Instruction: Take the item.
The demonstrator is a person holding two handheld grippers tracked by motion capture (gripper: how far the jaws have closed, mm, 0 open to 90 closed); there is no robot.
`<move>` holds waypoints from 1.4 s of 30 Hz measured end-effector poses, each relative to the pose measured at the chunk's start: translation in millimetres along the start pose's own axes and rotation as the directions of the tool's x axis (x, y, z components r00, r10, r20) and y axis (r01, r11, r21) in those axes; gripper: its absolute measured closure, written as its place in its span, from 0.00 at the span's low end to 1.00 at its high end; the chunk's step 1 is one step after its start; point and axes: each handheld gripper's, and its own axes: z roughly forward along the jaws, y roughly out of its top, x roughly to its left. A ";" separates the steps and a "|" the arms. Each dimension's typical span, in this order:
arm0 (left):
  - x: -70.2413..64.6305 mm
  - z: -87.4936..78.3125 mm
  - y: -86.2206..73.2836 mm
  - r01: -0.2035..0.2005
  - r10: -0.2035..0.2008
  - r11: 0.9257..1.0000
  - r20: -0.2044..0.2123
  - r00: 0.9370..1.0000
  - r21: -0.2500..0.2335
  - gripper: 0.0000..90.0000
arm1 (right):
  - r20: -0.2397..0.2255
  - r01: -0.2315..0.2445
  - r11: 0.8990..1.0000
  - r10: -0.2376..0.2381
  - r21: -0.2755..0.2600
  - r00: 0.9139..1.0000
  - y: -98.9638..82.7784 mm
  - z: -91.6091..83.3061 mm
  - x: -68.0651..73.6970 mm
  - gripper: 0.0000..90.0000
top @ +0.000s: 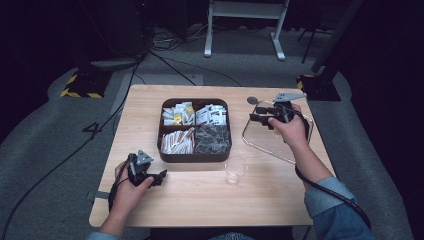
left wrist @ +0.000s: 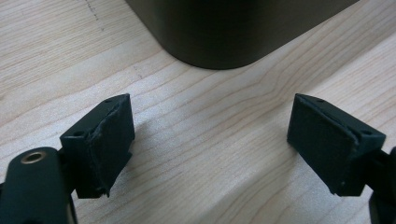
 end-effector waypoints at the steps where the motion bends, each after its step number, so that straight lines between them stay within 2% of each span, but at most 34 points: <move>1: -0.1 0.0 0.0 0.002 -0.002 1.000 0.001 1.000 0.000 0.17 | -0.006 0.008 1.000 -0.008 0.001 1.000 2.0 2.2 3.3 0.58; 3: 0.2 0.0 0.0 -0.002 0.002 1.000 0.001 1.000 0.001 0.17 | -0.015 0.027 1.000 -0.027 0.004 1.000 6.6 7.8 11.6 0.57; 4: -0.1 0.0 0.0 0.002 -0.002 1.000 0.001 1.000 0.000 0.17 | -0.027 0.028 0.999 -0.027 0.028 0.999 9.3 15.2 18.7 0.54; 7: -0.1 0.0 0.0 0.002 -0.002 1.000 0.001 1.000 0.000 0.17 | -0.033 0.041 0.998 -0.039 0.050 0.999 10.7 21.8 26.0 0.55; 8: -0.2 0.0 0.0 0.001 -0.001 1.000 0.000 1.000 0.001 0.17 | -0.038 0.067 0.996 -0.065 0.050 0.997 12.0 27.8 32.7 0.54; 11: -0.2 0.1 0.0 0.001 -0.001 1.000 0.000 1.000 0.001 0.17 | -0.054 0.072 0.996 -0.069 0.049 0.996 12.8 33.2 39.2 0.57; 12: -0.2 0.1 0.0 0.001 -0.001 1.000 0.000 1.000 0.001 0.17 | -0.069 0.071 0.995 -0.067 0.065 0.995 12.6 38.6 44.8 0.58; 13: -0.2 0.1 0.0 0.001 -0.001 1.000 0.000 1.000 0.001 0.17 | -0.070 0.091 0.993 -0.086 0.074 0.994 12.4 41.2 47.4 0.58; 14: -0.2 0.0 0.0 0.001 -0.001 1.000 0.000 1.000 0.001 0.17 | -0.070 0.091 0.993 -0.086 0.074 0.994 12.4 41.2 47.4 0.58; 16: -0.2 0.1 0.0 0.001 -0.001 1.000 0.000 1.000 0.001 0.17 | -0.098 0.096 0.990 -0.085 0.104 0.991 11.5 46.8 52.9 0.60; 19: -0.2 0.0 0.0 0.001 -0.001 1.000 0.000 1.000 0.001 0.17 | -0.137 0.126 0.985 -0.109 0.122 0.985 11.0 54.6 62.0 0.62; 22: 0.0 0.1 0.1 -0.003 0.003 1.000 0.001 1.000 0.002 0.17 | -0.177 0.124 0.980 -0.095 0.159 0.980 10.1 66.6 70.9 0.63; 36: 0.2 0.1 0.4 -0.004 0.004 1.000 0.005 1.000 0.006 0.16 | -0.218 0.170 0.961 -0.122 0.217 0.968 4.4 100.6 86.0 0.65; 42: 0.0 0.1 0.2 -0.004 0.004 1.000 0.007 1.000 0.004 0.16 | -0.227 0.173 0.960 -0.122 0.220 0.966 3.0 107.9 90.1 0.64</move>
